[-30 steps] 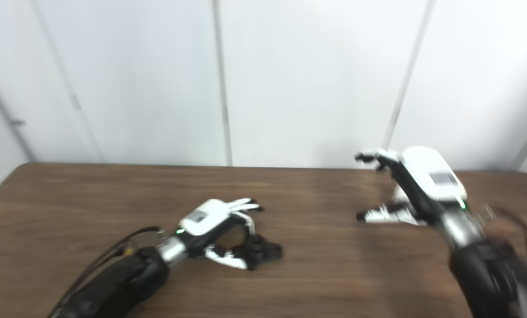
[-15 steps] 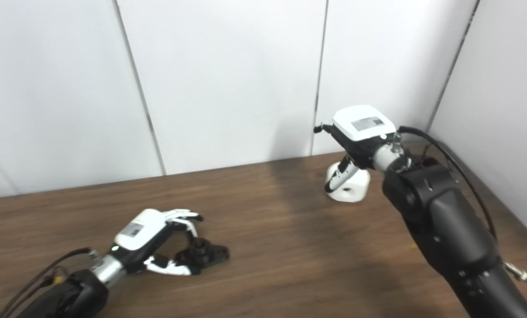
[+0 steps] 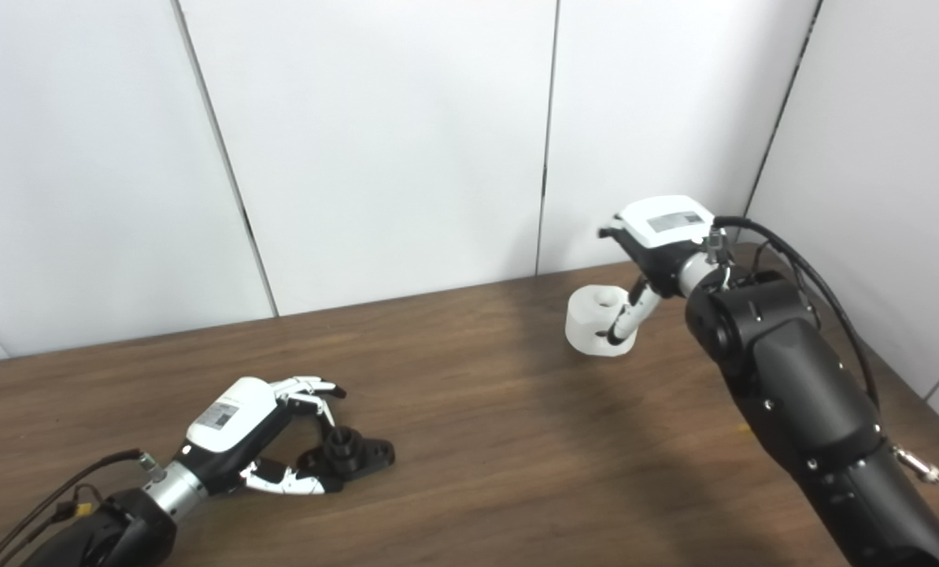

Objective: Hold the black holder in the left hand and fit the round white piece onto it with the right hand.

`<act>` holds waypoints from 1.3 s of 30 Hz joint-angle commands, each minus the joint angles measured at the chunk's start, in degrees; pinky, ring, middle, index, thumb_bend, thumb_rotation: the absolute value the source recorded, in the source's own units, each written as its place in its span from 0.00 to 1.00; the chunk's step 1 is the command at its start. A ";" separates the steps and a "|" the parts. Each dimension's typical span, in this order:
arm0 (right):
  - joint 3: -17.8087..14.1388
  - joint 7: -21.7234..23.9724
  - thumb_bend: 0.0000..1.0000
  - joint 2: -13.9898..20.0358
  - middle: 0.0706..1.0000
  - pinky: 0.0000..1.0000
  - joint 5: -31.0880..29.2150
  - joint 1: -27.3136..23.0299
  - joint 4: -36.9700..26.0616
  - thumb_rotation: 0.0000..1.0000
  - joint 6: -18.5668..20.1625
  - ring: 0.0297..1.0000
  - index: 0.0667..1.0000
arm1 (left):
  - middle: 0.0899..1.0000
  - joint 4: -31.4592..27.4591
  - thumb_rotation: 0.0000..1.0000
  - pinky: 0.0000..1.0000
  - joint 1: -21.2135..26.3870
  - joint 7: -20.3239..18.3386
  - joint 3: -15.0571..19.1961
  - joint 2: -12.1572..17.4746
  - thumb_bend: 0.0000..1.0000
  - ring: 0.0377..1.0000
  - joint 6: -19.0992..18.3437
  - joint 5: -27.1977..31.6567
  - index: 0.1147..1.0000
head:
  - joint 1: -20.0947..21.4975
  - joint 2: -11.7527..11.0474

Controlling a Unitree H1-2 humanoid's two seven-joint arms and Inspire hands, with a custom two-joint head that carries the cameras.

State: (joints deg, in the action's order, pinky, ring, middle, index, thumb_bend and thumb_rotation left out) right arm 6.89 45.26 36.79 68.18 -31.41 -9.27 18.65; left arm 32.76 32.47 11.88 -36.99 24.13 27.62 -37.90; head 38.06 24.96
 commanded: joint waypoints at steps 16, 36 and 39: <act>2.17 -10.87 0.98 0.68 0.93 0.87 -0.91 -3.81 11.93 0.38 -1.01 0.92 0.87 | 0.79 1.05 0.05 0.71 -2.21 -3.82 -2.36 4.63 0.52 0.83 -0.71 -0.25 0.42 | -0.24 0.05; 6.69 -18.76 0.95 -0.70 0.91 0.86 -5.00 -5.67 20.14 0.34 -0.82 0.90 0.84 | 0.79 -1.87 0.05 0.71 -3.86 -7.55 0.48 4.31 0.52 0.82 -0.86 -1.11 0.42 | -1.29 0.22; 6.83 -19.38 0.94 -1.03 0.91 0.86 -6.00 -5.77 20.80 0.33 -0.96 0.89 0.84 | 0.79 -2.71 0.05 0.71 -4.23 -8.36 1.32 4.24 0.52 0.82 -1.07 -1.38 0.42 | -1.71 0.28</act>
State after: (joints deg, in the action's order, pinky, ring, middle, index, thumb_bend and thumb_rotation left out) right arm 14.41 28.01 34.44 62.39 -34.07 12.29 17.73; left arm 28.99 30.71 7.99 -34.92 25.59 27.59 -36.78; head 36.30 25.22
